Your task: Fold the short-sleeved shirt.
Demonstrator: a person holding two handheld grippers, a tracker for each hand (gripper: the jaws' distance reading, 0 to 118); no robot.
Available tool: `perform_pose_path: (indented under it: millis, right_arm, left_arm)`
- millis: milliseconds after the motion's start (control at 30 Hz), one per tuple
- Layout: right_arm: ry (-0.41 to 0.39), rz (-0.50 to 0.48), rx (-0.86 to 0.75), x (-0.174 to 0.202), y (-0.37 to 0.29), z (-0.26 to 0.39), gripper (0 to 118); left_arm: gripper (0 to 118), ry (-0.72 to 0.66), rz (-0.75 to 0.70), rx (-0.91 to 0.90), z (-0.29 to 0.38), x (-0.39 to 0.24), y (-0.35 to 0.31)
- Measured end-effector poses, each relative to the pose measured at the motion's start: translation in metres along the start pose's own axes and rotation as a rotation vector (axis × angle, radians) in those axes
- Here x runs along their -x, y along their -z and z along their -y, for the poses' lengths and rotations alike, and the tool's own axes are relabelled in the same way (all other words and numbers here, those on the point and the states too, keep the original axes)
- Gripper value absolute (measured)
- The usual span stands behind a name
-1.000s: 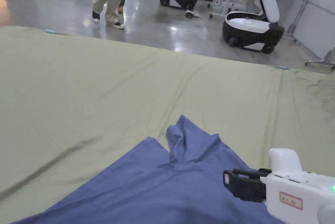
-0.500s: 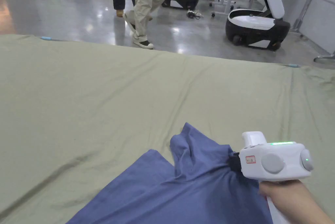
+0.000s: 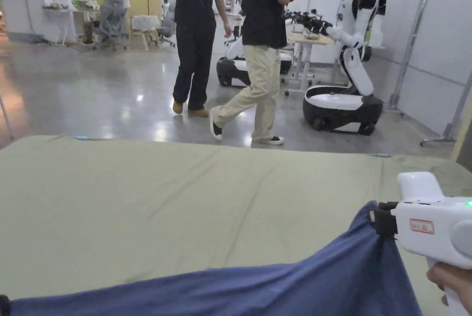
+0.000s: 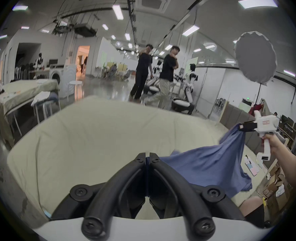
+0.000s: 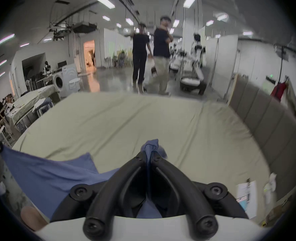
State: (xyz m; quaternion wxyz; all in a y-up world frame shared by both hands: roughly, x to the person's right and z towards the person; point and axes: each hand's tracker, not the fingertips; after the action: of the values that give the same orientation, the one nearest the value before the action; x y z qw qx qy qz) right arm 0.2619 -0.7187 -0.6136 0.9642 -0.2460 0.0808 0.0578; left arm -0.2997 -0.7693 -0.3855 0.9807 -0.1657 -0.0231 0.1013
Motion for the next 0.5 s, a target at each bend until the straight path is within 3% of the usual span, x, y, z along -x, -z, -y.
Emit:
perform_pose_path:
  millis: [300, 500]
  right_arm:
    - [-0.001, 0.161, -0.270, -0.039, -0.168, -0.084, 5]
    - [0.000, 0.147, -0.355, -0.052, -0.240, -0.107, 5]
  left_arm:
    - [0, 0.167, 0.019, -0.212, -0.141, -0.035, -0.025]
    - [0, 0.215, 0.054, -0.291, -0.203, -0.047, -0.052]
